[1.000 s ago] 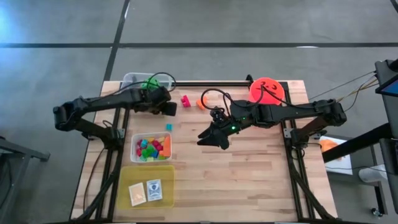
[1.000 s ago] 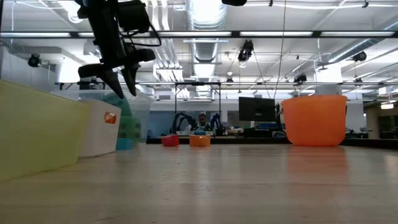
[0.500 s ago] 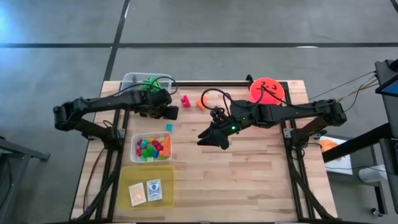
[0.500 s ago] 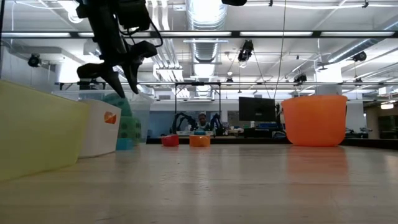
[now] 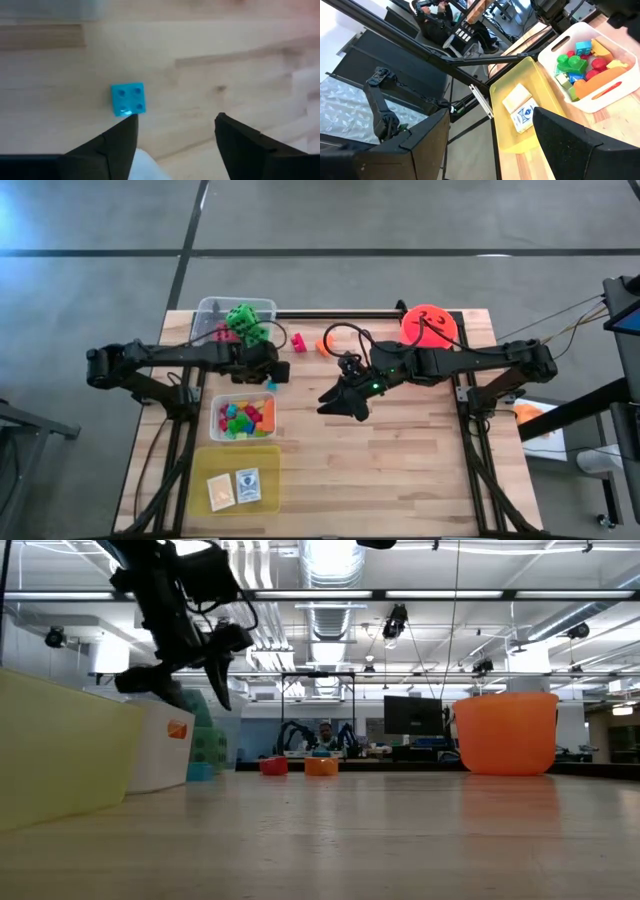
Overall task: Pick & Place Toys
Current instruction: Put the blue game piece into the white bin
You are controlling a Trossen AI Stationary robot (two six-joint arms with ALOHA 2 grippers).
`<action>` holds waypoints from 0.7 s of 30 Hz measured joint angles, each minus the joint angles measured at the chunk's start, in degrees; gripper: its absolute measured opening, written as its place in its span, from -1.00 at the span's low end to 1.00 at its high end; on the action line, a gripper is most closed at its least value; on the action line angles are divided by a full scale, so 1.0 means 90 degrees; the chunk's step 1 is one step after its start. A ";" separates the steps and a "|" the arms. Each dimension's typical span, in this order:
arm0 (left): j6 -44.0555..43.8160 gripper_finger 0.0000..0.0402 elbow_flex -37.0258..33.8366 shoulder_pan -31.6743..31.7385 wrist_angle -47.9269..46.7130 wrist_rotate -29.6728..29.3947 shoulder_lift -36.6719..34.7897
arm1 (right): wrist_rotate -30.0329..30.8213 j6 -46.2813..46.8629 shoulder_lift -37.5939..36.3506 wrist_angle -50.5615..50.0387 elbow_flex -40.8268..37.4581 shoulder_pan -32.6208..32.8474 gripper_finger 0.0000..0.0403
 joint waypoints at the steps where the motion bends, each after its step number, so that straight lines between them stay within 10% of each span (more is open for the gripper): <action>1: -0.0058 0.27 -0.0088 0.0006 0.0071 -0.0011 0.0000 | 0.0000 -0.0001 0.0000 0.0000 0.0000 0.0000 0.40; 21: -0.0017 0.33 -0.0740 -0.0032 0.0705 -0.0182 0.0318 | -0.0004 -0.0051 0.0000 -0.0002 0.0000 0.0000 0.40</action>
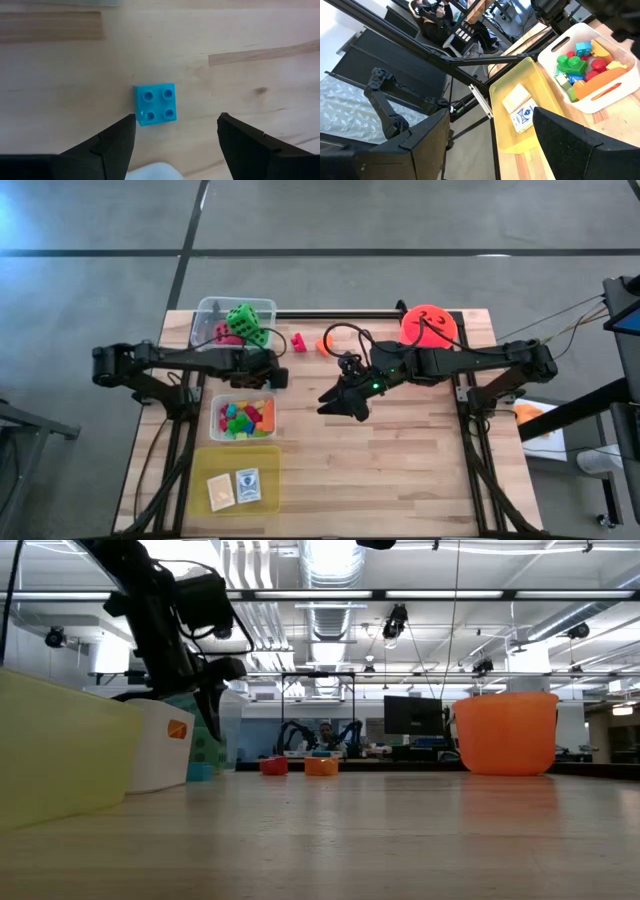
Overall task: Pick & Place Toys
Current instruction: Put the blue game piece into the white bin
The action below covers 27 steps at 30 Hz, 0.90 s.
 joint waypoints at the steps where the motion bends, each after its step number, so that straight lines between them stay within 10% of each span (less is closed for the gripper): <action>1: 0.0060 0.33 0.0013 -0.0022 0.0081 0.0029 0.0129 | 0.0000 -0.0002 0.0000 0.0000 0.0000 0.0000 0.40; 27: 0.0429 0.14 0.0422 -0.0045 -0.0150 0.0142 0.1351 | -0.0051 0.0010 -0.0068 -0.0015 0.0000 0.0044 0.40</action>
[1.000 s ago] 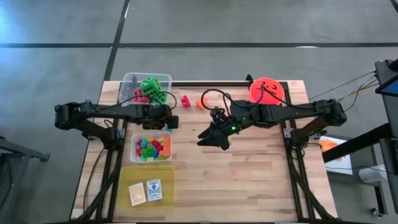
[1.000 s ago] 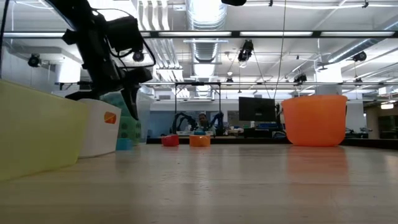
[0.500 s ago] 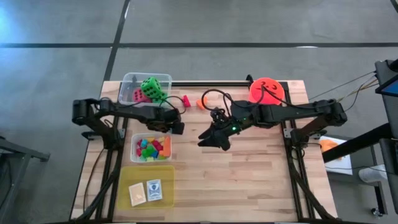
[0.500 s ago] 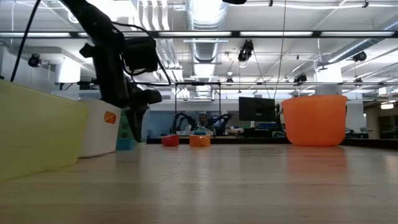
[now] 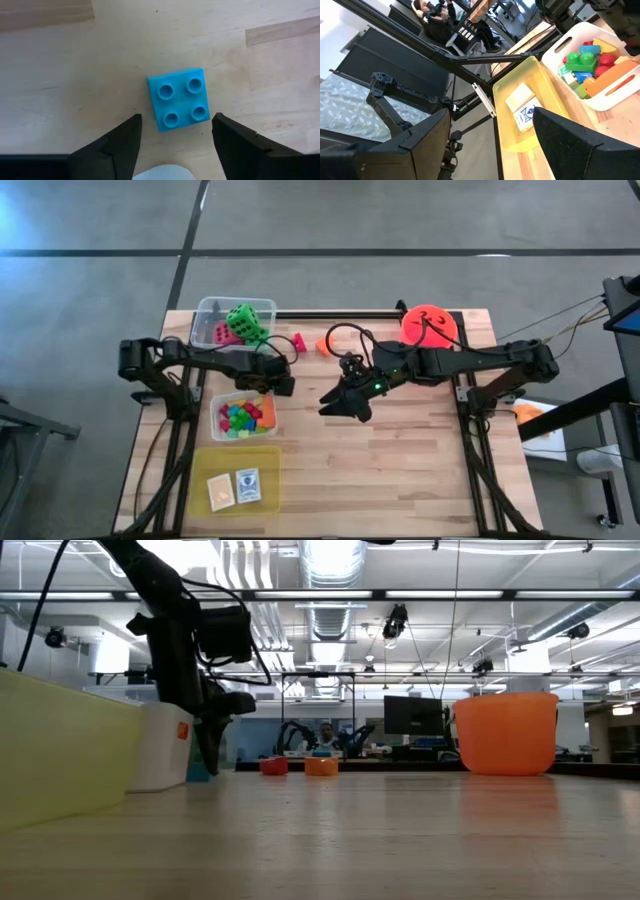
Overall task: Pick & Place Toys
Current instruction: Put the blue game piece into the white bin
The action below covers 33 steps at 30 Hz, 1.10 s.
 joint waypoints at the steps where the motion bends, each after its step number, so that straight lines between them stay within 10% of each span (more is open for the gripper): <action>1: -0.0015 0.11 0.0000 0.0000 0.0000 0.0000 -0.0006 | 0.0000 -0.0002 0.0000 0.0000 0.0000 0.0000 0.40; 33: -0.0427 -0.37 0.0000 0.0010 0.0029 -0.0119 -0.0020 | -0.0022 -0.0030 -0.0005 -0.0002 0.0000 0.0073 0.40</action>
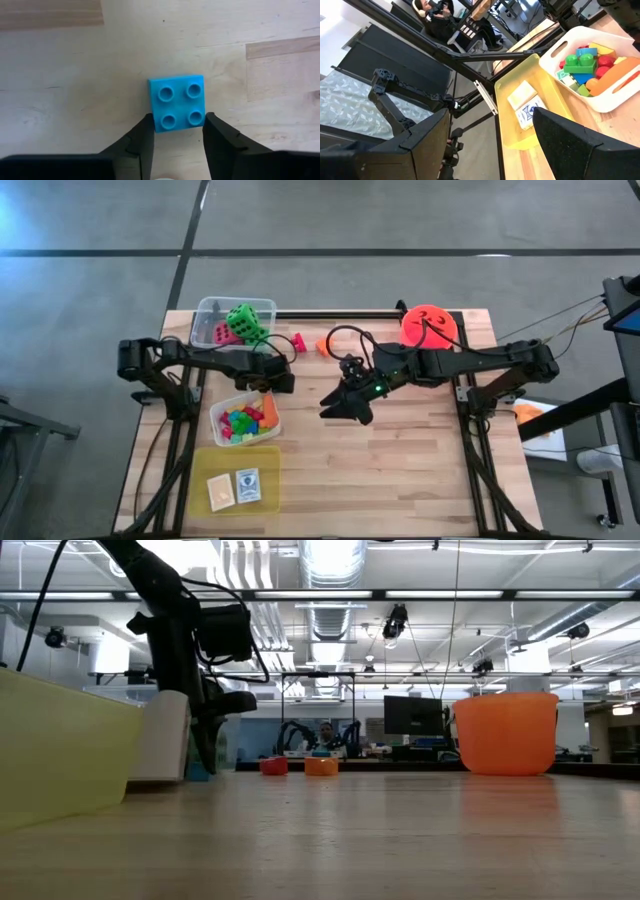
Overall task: Pick & Place Toys
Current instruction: Put the blue game piece into the white bin
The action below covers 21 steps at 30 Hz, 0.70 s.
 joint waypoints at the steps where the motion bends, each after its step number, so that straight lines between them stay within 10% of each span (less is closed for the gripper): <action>1: 0.0000 -0.38 0.0000 0.0000 0.0000 0.0004 0.0000 | 0.0000 -0.0001 0.0000 0.0000 0.0000 0.0000 0.40; 21: 0.0535 -0.41 0.0007 -0.0005 0.0294 0.0092 -0.0032 | 0.0002 -0.0026 0.0000 0.0000 0.0000 0.0000 0.40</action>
